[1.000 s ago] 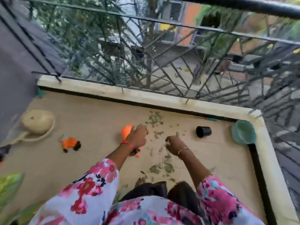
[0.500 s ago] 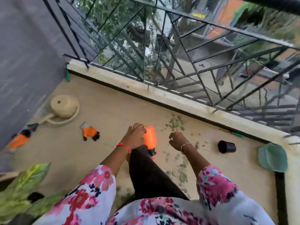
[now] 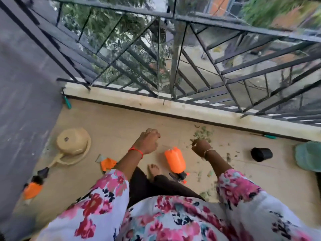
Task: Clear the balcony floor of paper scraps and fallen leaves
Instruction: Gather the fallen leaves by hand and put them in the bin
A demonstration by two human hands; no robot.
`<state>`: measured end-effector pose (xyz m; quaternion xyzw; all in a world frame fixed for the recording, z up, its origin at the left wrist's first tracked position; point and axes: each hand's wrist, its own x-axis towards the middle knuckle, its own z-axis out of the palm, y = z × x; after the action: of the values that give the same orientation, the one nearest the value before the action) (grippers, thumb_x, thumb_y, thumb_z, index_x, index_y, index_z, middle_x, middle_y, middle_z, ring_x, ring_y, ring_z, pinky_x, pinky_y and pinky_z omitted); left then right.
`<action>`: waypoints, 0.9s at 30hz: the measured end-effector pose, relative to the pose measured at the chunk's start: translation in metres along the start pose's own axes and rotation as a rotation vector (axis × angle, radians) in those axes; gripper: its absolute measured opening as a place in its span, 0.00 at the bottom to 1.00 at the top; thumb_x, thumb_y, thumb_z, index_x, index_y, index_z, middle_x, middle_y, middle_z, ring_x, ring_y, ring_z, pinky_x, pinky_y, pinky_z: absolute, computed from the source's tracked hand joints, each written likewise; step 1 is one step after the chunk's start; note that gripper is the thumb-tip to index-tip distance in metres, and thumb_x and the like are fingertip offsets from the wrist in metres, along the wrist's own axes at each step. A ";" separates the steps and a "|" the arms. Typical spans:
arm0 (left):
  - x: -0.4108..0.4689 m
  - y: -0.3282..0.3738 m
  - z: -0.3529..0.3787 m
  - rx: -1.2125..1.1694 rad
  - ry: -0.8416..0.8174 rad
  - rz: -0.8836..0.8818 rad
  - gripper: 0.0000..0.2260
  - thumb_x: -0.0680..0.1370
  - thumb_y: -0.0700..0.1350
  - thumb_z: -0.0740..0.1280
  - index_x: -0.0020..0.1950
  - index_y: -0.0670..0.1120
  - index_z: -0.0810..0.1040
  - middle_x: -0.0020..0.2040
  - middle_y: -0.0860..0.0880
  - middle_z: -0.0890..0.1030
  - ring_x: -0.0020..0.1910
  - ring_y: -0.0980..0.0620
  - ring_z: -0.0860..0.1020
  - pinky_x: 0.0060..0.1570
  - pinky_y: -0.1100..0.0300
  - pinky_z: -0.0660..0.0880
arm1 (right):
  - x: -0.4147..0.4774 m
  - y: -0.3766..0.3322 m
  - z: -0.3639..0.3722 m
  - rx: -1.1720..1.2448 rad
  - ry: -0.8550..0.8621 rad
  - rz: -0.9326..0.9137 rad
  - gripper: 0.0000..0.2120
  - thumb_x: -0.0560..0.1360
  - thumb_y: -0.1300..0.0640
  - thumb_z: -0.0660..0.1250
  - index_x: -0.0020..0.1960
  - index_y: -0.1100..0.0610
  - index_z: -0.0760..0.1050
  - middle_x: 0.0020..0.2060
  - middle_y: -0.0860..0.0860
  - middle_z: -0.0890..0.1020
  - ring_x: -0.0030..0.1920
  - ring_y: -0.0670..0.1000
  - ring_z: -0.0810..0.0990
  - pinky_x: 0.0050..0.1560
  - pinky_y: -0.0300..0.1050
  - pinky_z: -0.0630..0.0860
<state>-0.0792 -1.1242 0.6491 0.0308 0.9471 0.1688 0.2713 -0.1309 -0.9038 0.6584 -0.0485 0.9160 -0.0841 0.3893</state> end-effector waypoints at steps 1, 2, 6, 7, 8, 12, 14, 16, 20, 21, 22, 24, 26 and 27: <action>0.008 -0.004 -0.009 0.012 -0.016 0.025 0.18 0.77 0.39 0.60 0.67 0.42 0.71 0.68 0.45 0.68 0.70 0.46 0.62 0.68 0.51 0.62 | 0.005 -0.004 -0.007 0.038 0.027 0.020 0.16 0.78 0.62 0.58 0.64 0.64 0.73 0.64 0.62 0.74 0.65 0.59 0.71 0.61 0.44 0.66; 0.017 -0.006 -0.019 0.032 -0.037 0.054 0.18 0.77 0.39 0.60 0.67 0.42 0.70 0.68 0.45 0.68 0.70 0.46 0.62 0.67 0.51 0.62 | 0.010 -0.009 -0.015 0.076 0.045 0.039 0.16 0.78 0.63 0.58 0.63 0.65 0.73 0.63 0.62 0.74 0.65 0.59 0.71 0.61 0.44 0.66; 0.059 -0.009 -0.049 0.128 -0.094 0.168 0.18 0.78 0.39 0.59 0.68 0.43 0.70 0.69 0.46 0.67 0.70 0.46 0.62 0.67 0.53 0.62 | 0.024 -0.021 -0.031 0.233 0.104 0.104 0.16 0.76 0.65 0.58 0.63 0.66 0.74 0.62 0.62 0.75 0.63 0.60 0.73 0.58 0.44 0.69; 0.075 -0.005 -0.058 0.150 -0.107 0.222 0.18 0.78 0.39 0.59 0.68 0.43 0.69 0.69 0.46 0.66 0.70 0.45 0.62 0.68 0.53 0.61 | 0.029 -0.022 -0.035 0.284 0.125 0.144 0.16 0.76 0.65 0.58 0.62 0.65 0.74 0.62 0.63 0.75 0.62 0.60 0.73 0.58 0.45 0.69; 0.091 -0.002 -0.065 0.165 -0.123 0.272 0.18 0.78 0.39 0.59 0.68 0.43 0.69 0.69 0.45 0.67 0.70 0.45 0.62 0.68 0.54 0.60 | 0.032 -0.024 -0.039 0.329 0.147 0.183 0.16 0.76 0.66 0.58 0.62 0.65 0.74 0.62 0.63 0.75 0.62 0.60 0.73 0.58 0.45 0.69; 0.141 0.016 -0.088 0.274 -0.197 0.515 0.17 0.78 0.39 0.59 0.68 0.43 0.70 0.69 0.45 0.68 0.71 0.46 0.61 0.67 0.57 0.58 | 0.038 -0.030 -0.046 0.496 0.246 0.326 0.16 0.76 0.65 0.59 0.63 0.66 0.72 0.63 0.63 0.72 0.64 0.59 0.71 0.59 0.43 0.66; 0.160 0.022 -0.098 0.322 -0.221 0.606 0.17 0.78 0.39 0.59 0.67 0.42 0.70 0.69 0.45 0.68 0.70 0.46 0.62 0.66 0.56 0.59 | 0.041 -0.034 -0.046 0.565 0.292 0.392 0.16 0.77 0.64 0.60 0.62 0.67 0.72 0.63 0.64 0.72 0.64 0.60 0.70 0.58 0.44 0.65; 0.179 0.028 -0.106 0.364 -0.241 0.716 0.17 0.78 0.39 0.59 0.67 0.40 0.69 0.69 0.43 0.69 0.70 0.44 0.63 0.66 0.56 0.59 | 0.048 -0.039 -0.045 0.651 0.356 0.471 0.16 0.77 0.62 0.60 0.63 0.67 0.72 0.62 0.64 0.72 0.64 0.60 0.70 0.59 0.45 0.65; 0.206 0.036 -0.105 0.462 -0.358 0.835 0.21 0.79 0.43 0.63 0.70 0.40 0.65 0.70 0.42 0.68 0.69 0.44 0.64 0.64 0.60 0.56 | 0.045 -0.050 -0.029 0.869 0.440 0.589 0.21 0.77 0.59 0.62 0.67 0.67 0.65 0.67 0.64 0.65 0.67 0.60 0.66 0.63 0.44 0.61; 0.212 0.040 -0.103 0.491 -0.389 0.850 0.23 0.79 0.44 0.64 0.71 0.40 0.64 0.70 0.41 0.67 0.69 0.45 0.64 0.64 0.60 0.56 | 0.043 -0.052 -0.024 0.921 0.458 0.621 0.23 0.77 0.59 0.63 0.68 0.67 0.64 0.68 0.64 0.64 0.67 0.61 0.66 0.63 0.44 0.60; 0.220 0.046 -0.097 0.513 -0.430 0.853 0.25 0.78 0.46 0.65 0.72 0.41 0.62 0.71 0.41 0.67 0.70 0.44 0.64 0.65 0.59 0.56 | 0.041 -0.050 -0.017 0.981 0.473 0.665 0.24 0.77 0.59 0.63 0.69 0.67 0.62 0.67 0.64 0.64 0.66 0.61 0.67 0.63 0.44 0.60; 0.233 0.054 -0.085 0.535 -0.489 0.847 0.30 0.77 0.50 0.67 0.74 0.42 0.60 0.72 0.41 0.65 0.71 0.44 0.63 0.69 0.56 0.58 | 0.039 -0.048 -0.006 1.077 0.488 0.731 0.26 0.76 0.58 0.64 0.70 0.66 0.60 0.66 0.64 0.64 0.66 0.61 0.67 0.62 0.44 0.61; 0.246 0.069 -0.073 0.525 -0.541 0.843 0.33 0.75 0.52 0.69 0.75 0.42 0.58 0.73 0.41 0.63 0.72 0.43 0.62 0.70 0.53 0.59 | 0.041 -0.039 0.002 1.176 0.515 0.791 0.28 0.76 0.58 0.66 0.70 0.65 0.59 0.66 0.63 0.63 0.66 0.60 0.66 0.63 0.44 0.61; 0.254 0.076 -0.066 0.511 -0.566 0.837 0.34 0.75 0.52 0.69 0.75 0.42 0.58 0.73 0.41 0.63 0.72 0.43 0.62 0.70 0.53 0.59 | 0.045 -0.033 0.007 1.218 0.527 0.819 0.29 0.75 0.57 0.66 0.70 0.65 0.59 0.67 0.63 0.63 0.67 0.60 0.65 0.63 0.44 0.61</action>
<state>-0.3322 -1.0343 0.5995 0.5124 0.7553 0.0127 0.4084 -0.1562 -0.9437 0.6287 0.5373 0.7157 -0.4306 0.1167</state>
